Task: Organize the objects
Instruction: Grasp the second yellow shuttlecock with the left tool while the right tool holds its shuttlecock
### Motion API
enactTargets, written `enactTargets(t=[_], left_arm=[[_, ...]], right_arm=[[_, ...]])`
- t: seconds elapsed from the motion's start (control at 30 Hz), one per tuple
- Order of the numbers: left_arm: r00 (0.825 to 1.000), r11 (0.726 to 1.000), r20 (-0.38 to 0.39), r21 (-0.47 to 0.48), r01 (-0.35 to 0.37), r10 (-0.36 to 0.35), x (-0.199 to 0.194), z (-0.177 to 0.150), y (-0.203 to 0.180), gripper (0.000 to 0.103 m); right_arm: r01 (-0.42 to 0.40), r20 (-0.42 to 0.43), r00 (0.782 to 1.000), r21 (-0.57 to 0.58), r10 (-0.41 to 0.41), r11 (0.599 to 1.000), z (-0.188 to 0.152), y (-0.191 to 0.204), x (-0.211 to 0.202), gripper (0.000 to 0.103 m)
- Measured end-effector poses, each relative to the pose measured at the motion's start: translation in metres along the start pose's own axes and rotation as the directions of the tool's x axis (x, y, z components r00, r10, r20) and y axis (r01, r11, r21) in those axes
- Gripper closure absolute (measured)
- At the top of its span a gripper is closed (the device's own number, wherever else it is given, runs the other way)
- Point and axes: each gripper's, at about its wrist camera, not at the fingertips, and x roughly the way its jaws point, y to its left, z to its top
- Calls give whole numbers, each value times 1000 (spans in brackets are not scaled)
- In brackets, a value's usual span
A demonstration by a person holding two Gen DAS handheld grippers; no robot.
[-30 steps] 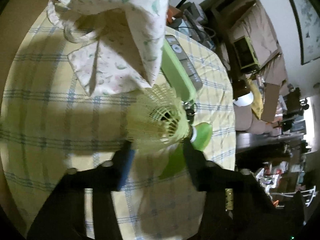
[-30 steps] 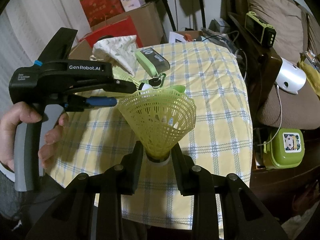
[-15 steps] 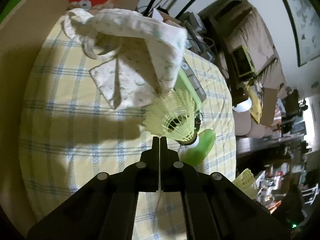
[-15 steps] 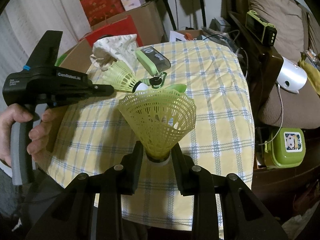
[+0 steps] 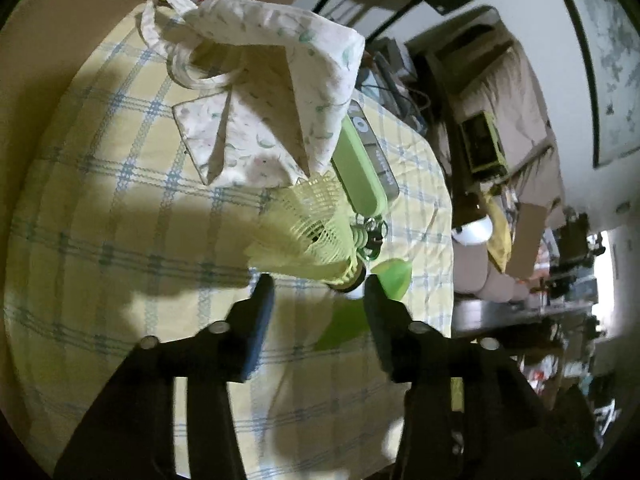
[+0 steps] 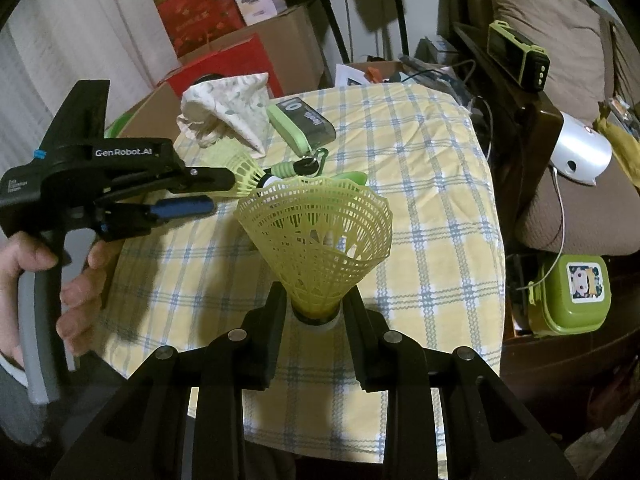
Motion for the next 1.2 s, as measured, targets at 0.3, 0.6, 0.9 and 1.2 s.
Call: enactTargets(t=[0.3,0.6,0.9,1.2], left_arm=[[999,998,26,-51,-24,25,22,19,-14,44],[994,995,36,25,-100,99,33,18,-26,46],[994,992,59,86,-97,92,29,13,-27,66],[995,983,75,170,-76,64,1,7,-30,67]], right_arm=[[0,3,1000,10,0,1000,0,-5,-1,74],[8,13,1000,20,-9,1000,5,-10,0,74],[56,39,998,2,-56,998,8,-5,-3,74],[62,52,997,-1,-62,998,10,0,-4,74]])
